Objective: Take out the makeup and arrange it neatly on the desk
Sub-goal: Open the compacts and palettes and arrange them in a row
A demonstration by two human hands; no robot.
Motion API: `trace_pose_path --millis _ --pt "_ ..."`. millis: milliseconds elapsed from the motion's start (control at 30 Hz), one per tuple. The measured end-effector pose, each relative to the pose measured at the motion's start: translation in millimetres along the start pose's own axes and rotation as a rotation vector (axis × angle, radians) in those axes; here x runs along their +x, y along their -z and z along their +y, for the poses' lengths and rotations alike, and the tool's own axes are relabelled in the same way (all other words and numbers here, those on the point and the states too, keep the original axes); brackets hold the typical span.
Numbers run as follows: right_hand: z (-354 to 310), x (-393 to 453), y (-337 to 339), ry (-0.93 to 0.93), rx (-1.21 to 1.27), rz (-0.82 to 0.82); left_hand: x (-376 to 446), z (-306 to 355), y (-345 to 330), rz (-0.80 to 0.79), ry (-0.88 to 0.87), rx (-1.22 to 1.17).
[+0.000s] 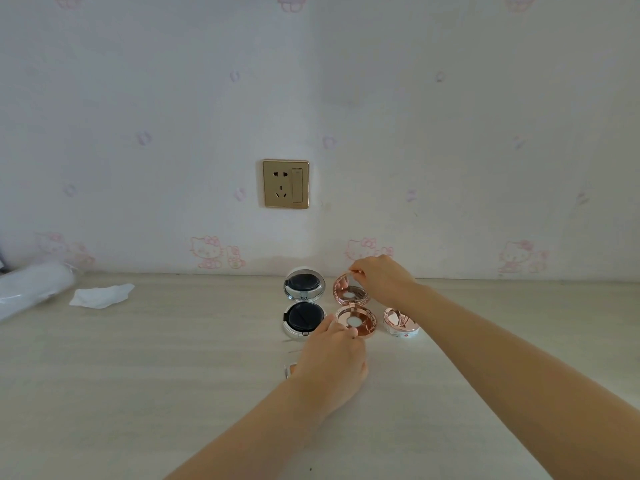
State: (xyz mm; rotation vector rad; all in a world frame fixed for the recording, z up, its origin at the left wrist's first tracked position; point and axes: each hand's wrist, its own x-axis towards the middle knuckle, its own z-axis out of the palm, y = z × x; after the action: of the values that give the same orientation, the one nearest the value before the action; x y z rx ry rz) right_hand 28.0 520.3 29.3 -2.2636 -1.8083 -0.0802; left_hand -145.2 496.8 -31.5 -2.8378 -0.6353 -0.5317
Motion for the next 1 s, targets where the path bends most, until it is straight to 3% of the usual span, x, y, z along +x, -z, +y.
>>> trace_pose_path --millis 500,700,1000 --pt "26.1 -52.3 32.7 -0.065 0.024 0.042 0.0 17.5 19.4 0.015 -0.008 -0.048" --pt "56.5 -111.6 55.1 -0.068 -0.01 0.08 8.5 53.0 38.9 -0.104 0.051 0.022" --pt "124.1 -221.6 89.7 -0.186 -0.03 0.061 30.1 139.4 37.9 -0.01 -0.073 -0.171"
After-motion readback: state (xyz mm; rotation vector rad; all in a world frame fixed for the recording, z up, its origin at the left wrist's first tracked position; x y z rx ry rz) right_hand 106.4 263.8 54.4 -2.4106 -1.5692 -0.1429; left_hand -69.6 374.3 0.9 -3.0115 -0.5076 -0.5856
